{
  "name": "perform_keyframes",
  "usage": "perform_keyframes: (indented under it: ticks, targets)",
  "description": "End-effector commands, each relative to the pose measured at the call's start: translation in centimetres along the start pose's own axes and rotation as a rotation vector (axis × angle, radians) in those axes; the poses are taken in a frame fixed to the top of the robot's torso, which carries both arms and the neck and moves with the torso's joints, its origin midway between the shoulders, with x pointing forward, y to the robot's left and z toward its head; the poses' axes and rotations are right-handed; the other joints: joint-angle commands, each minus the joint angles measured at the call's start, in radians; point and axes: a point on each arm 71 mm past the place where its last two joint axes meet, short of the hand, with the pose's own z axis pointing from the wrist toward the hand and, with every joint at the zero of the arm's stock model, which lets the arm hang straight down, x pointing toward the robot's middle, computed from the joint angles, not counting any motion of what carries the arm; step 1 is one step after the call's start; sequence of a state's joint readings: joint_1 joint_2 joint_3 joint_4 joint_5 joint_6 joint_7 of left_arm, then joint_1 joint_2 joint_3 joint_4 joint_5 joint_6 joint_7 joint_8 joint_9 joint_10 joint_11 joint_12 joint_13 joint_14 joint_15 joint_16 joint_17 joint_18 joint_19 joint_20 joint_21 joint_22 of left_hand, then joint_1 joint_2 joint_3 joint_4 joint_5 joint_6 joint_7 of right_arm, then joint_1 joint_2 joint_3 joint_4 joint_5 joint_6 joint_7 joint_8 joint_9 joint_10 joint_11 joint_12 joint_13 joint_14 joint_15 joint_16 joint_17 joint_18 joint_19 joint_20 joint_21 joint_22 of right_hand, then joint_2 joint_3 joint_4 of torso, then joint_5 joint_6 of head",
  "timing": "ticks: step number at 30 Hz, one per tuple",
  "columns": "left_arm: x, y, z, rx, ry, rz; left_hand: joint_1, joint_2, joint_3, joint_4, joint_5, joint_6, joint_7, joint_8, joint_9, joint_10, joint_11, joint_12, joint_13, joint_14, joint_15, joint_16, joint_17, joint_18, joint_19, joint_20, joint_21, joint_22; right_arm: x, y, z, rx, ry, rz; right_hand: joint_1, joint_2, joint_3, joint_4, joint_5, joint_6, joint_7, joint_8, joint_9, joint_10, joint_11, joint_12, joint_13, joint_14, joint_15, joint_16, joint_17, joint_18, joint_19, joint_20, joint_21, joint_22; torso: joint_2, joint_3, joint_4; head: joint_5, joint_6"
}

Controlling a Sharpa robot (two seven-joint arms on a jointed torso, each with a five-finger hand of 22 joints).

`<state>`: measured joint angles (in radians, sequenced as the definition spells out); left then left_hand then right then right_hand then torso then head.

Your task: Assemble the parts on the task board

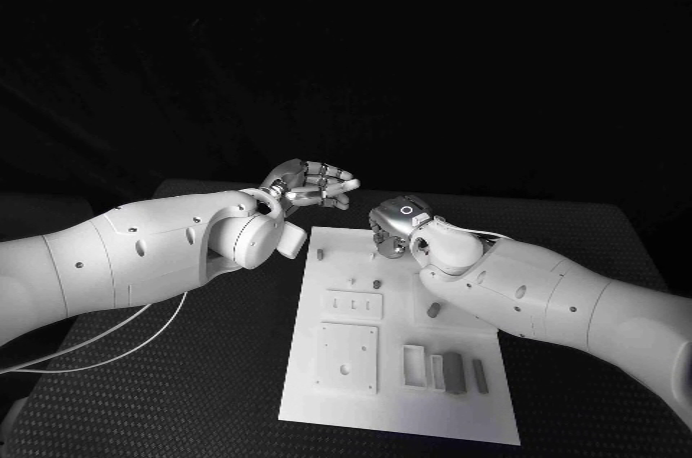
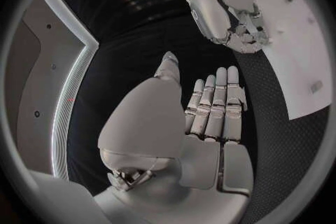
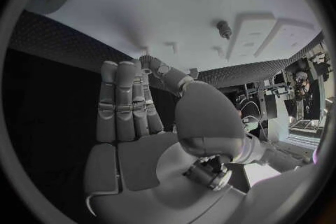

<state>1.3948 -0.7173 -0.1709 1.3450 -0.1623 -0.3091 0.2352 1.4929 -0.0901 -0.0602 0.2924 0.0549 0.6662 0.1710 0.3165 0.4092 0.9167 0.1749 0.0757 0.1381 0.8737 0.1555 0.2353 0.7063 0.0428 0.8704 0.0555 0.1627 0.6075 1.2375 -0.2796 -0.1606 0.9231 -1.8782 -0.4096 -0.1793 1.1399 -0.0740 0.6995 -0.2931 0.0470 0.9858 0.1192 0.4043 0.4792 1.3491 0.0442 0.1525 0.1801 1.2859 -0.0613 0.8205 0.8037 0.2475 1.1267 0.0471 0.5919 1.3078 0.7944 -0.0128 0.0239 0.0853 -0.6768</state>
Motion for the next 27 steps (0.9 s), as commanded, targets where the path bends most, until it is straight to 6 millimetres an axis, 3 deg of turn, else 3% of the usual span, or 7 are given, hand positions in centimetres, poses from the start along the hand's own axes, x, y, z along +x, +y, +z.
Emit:
perform_keyframes:
  ticks: [1, 16, 19, 24, 27]
  targets:
    - [-0.02, -0.23, 0.04, 0.015, -0.004, 0.001, 0.004, 0.004, -0.008, 0.0, -0.004, 0.006, 0.0, 0.007, 0.001, 0.009, -0.001, 0.003, -0.002, 0.005, 0.002, 0.004, -0.001, 0.02, 0.004, 0.002, -0.001, 0.001, 1.39, 0.32, -0.46, -0.011, 0.068, -0.014, 0.005, 0.009, 0.005, 0.002, 0.003, 0.008, -0.003, 0.002, 0.002, 0.01, -0.001, -0.004, -0.001, -0.004, -0.004, 0.005, 0.001, 0.014, -0.001, -0.006, 0.008, 0.026, 0.0, 0.0006, 0.0001, 0.0, 0.001]
    - [0.2, -0.24, 0.43, 0.015, -0.003, 0.001, 0.003, 0.005, -0.008, 0.0, -0.004, 0.007, -0.001, 0.007, 0.001, 0.008, -0.001, 0.003, -0.003, 0.004, 0.003, 0.004, -0.002, 0.02, 0.004, 0.002, -0.002, 0.001, 1.52, 0.27, -0.38, -0.005, 0.069, -0.009, 0.003, 0.006, 0.006, 0.002, 0.003, 0.004, -0.002, -0.002, 0.005, 0.006, 0.0, -0.009, 0.002, -0.009, -0.002, 0.007, 0.002, 0.014, -0.007, -0.005, 0.014, 0.025, 0.001, -0.001, 0.0013, -0.006, 0.001]
    - [0.15, -0.23, 0.38, 0.015, -0.004, 0.001, 0.003, 0.005, -0.008, 0.0, -0.004, 0.007, -0.001, 0.007, 0.001, 0.008, -0.001, 0.003, -0.003, 0.004, 0.003, 0.004, -0.002, 0.02, 0.004, 0.002, -0.002, 0.001, 1.53, 0.13, -0.35, 0.0, 0.066, 0.011, -0.006, -0.012, 0.004, 0.005, 0.003, -0.02, 0.007, -0.018, 0.001, -0.021, 0.011, -0.027, -0.002, -0.014, 0.007, 0.007, 0.001, 0.014, -0.014, -0.002, 0.017, 0.024, 0.001, -0.0015, 0.0011, -0.006, 0.001]
    - [0.12, -0.22, 0.37, 0.014, -0.005, 0.001, 0.003, 0.005, -0.009, 0.0, -0.004, 0.006, -0.001, 0.007, 0.001, 0.008, -0.001, 0.002, -0.004, 0.004, 0.003, 0.004, -0.002, 0.02, 0.004, 0.002, -0.002, 0.001, 1.46, 0.01, -0.32, 0.006, 0.054, 0.034, -0.025, -0.07, 0.007, 0.019, 0.002, -0.113, 0.049, -0.075, -0.019, -0.129, 0.053, -0.089, -0.024, -0.014, 0.046, 0.015, -0.001, 0.014, -0.021, 0.003, 0.025, 0.023, 0.001, -0.0016, 0.0018, -0.006, 0.002]
    - [0.08, -0.21, 0.35, 0.014, -0.006, 0.001, 0.003, 0.004, -0.009, 0.0, -0.004, 0.006, -0.001, 0.006, 0.001, 0.008, 0.0, 0.002, -0.004, 0.003, 0.003, 0.004, -0.003, 0.02, 0.003, 0.002, -0.002, 0.001, 1.38, -0.06, -0.35, 0.009, 0.043, 0.04, -0.026, -0.089, 0.01, 0.027, 0.002, -0.139, 0.061, -0.09, -0.025, -0.177, 0.068, -0.091, -0.037, -0.017, 0.06, 0.019, -0.001, 0.014, -0.025, 0.004, 0.028, 0.023, 0.001, -0.0016, 0.0016, -0.006, 0.003]
